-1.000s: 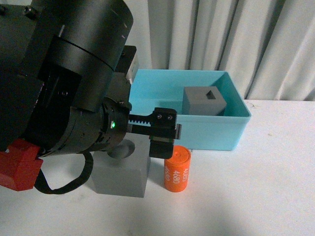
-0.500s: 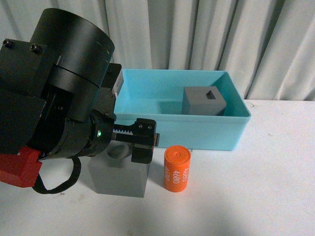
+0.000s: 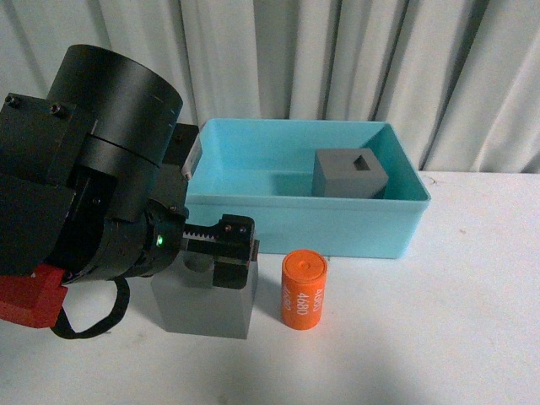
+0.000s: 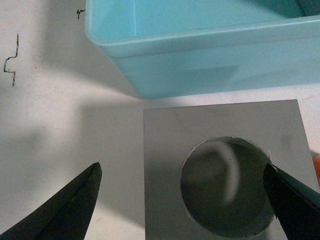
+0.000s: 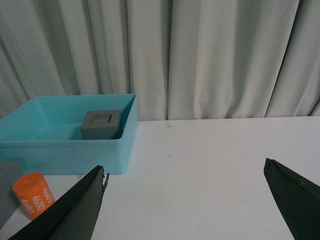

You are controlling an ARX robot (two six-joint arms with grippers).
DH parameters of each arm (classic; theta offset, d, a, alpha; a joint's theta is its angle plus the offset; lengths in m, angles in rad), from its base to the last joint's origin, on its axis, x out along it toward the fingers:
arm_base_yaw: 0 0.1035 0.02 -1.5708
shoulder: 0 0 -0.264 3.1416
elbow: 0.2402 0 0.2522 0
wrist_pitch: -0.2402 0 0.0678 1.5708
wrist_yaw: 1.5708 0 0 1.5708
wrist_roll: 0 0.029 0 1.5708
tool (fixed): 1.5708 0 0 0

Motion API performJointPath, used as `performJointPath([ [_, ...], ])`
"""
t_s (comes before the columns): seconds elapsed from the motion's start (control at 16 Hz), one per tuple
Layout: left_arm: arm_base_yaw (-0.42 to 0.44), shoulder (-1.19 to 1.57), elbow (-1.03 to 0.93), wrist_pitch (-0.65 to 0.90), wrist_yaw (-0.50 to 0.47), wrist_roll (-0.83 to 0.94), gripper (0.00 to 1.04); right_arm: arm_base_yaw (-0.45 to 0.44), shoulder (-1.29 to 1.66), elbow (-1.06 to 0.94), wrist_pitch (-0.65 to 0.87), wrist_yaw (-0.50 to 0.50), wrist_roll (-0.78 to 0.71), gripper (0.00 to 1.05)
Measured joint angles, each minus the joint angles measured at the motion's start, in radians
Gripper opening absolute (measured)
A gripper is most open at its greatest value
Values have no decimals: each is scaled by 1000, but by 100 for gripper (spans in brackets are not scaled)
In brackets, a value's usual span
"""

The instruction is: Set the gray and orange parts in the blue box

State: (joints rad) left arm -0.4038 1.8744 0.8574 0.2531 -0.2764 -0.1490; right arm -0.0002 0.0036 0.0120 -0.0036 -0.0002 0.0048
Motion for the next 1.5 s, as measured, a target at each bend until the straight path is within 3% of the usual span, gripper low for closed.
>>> performJointPath([
  [0.69, 19, 28, -7, 20, 12, -1, 98, 0, 0, 0, 0, 0, 0, 98],
  [1.12, -8, 29, -18, 21, 19, -18, 26, 0, 0, 0, 0, 0, 0, 98],
  [1.25, -25, -1, -26, -3, 27, -41, 21, 0, 0, 0, 0, 0, 0, 98],
  [1.5, -68, -95, -44, -113, 63, -88, 18, 0, 0, 0, 0, 0, 0, 98],
])
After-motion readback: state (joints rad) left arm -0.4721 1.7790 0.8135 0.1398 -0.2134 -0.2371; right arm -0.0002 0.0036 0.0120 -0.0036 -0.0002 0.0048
